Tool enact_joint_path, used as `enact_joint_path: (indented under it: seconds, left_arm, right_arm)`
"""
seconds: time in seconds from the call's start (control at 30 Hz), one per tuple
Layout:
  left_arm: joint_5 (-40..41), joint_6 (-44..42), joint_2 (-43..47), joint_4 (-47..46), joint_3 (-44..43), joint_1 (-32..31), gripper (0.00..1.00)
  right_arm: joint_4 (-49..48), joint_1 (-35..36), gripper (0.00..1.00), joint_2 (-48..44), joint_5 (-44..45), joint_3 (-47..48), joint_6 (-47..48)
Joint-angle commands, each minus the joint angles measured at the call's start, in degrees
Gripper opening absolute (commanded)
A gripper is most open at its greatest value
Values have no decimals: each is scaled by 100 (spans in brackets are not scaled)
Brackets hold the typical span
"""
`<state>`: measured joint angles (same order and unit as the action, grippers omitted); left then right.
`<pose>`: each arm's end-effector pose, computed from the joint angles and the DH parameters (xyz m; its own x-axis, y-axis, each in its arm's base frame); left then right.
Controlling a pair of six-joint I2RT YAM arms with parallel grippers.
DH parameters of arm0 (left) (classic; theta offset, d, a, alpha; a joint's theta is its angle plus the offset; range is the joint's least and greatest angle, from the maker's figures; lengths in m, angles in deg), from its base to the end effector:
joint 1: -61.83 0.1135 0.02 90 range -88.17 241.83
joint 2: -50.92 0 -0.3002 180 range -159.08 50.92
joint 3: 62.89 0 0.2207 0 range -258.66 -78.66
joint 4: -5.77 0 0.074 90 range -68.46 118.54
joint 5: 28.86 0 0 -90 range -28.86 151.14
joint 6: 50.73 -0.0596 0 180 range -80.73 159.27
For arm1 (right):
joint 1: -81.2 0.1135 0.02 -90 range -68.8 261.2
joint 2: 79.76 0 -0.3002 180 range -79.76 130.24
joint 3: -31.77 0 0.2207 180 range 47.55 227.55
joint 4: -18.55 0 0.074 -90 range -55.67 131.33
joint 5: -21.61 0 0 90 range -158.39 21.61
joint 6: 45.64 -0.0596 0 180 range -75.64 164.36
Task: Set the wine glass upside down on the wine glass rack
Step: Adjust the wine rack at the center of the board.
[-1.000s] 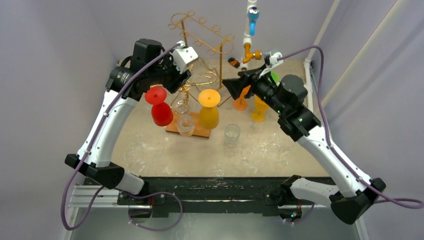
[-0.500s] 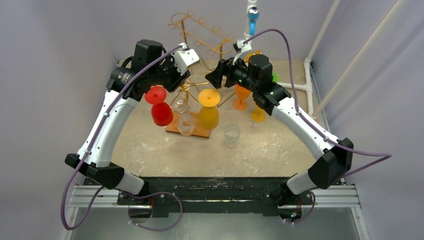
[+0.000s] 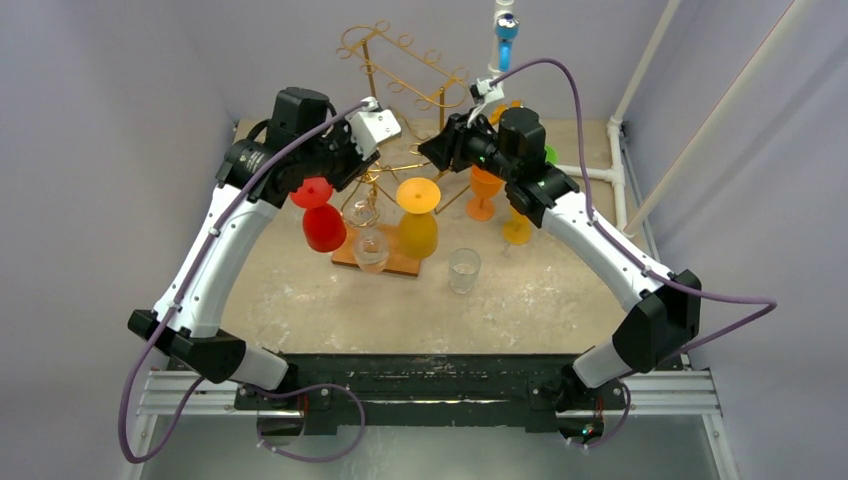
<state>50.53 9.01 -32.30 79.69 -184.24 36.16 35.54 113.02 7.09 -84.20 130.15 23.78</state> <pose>0.2347 -0.1250 0.4703 -0.1729 0.6326 -0.7549 0.7497 0.5816 0.3158 0.2893 0.1986 0.4449 -0.3350 0.1902 -0.9228 -0.6623 0.6492 0.3742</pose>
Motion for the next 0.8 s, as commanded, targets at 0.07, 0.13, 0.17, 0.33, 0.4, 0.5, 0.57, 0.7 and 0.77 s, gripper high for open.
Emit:
enact_joint_path:
  seconds: [0.07, 0.13, 0.17, 0.33, 0.4, 0.5, 0.57, 0.7, 0.77]
  left_arm:
    - [780, -77, 74, 2, 61, 27, 25]
    - [818, -85, 56, -1, 54, 27, 23]
    - [823, -93, 52, -5, 55, 27, 22]
    - [815, -100, 60, 18, 51, 27, 17]
    - [807, -103, 64, 41, 53, 27, 16]
    - [821, -133, 86, 43, 62, 27, 14]
    - [844, -155, 93, 41, 65, 27, 12]
    - [871, -184, 91, 14, 103, 27, 8]
    - [876, -182, 94, -28, 124, 27, 6]
  right_arm:
    - [-344, 18, 35, -236, -390, -283, -232]
    - [-345, 18, 37, -259, -321, -342, -204]
    - [-307, 14, 42, -276, -233, -350, -175]
    - [-193, -5, 52, -320, 93, -238, -87]
    - [-191, -29, 52, -298, 75, -158, -106]
    - [-131, -33, 48, -188, -23, -27, -155]
    - [-130, -34, 46, -182, -167, -93, -220]
    - [-276, -35, 36, -231, -507, -330, -383]
    - [-422, -29, 30, -266, -722, -470, -510]
